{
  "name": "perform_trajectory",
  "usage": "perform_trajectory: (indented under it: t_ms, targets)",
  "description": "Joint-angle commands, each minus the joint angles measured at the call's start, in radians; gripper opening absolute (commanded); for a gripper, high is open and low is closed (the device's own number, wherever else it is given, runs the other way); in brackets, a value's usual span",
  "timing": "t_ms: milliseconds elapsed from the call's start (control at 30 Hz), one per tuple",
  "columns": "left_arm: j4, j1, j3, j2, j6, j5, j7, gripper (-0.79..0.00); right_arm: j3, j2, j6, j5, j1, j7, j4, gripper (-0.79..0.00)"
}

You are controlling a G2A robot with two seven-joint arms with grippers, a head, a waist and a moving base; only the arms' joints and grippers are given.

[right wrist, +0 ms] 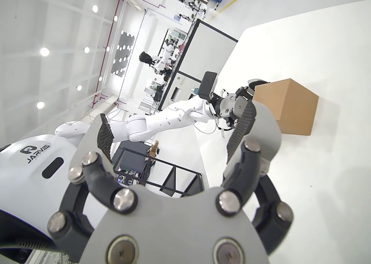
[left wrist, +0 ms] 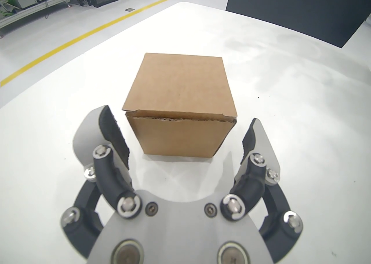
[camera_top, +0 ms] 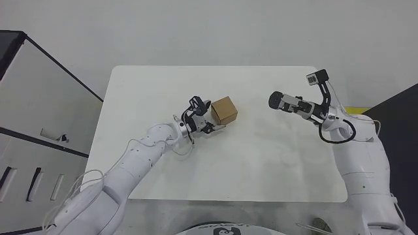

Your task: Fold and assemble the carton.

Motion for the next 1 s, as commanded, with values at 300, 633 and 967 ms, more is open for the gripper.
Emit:
perform_trajectory:
  t_ms: [300,633,967]
  targets:
    - [0.066,-0.023,0.028,-0.030,-0.026,-0.003,0.048,0.000,-0.014,0.011,0.002,0.005,-0.021,-0.016,-0.021,0.000]
    - [0.114,-0.042,0.031,-0.046,-0.051,-0.015,0.091,0.000,-0.028,0.020,0.004,-0.001,-0.029,-0.032,-0.032,0.000]
    - [0.151,-0.056,0.043,-0.069,-0.016,-0.011,0.100,0.000,-0.039,0.029,0.005,-0.002,-0.033,-0.044,-0.038,0.000]
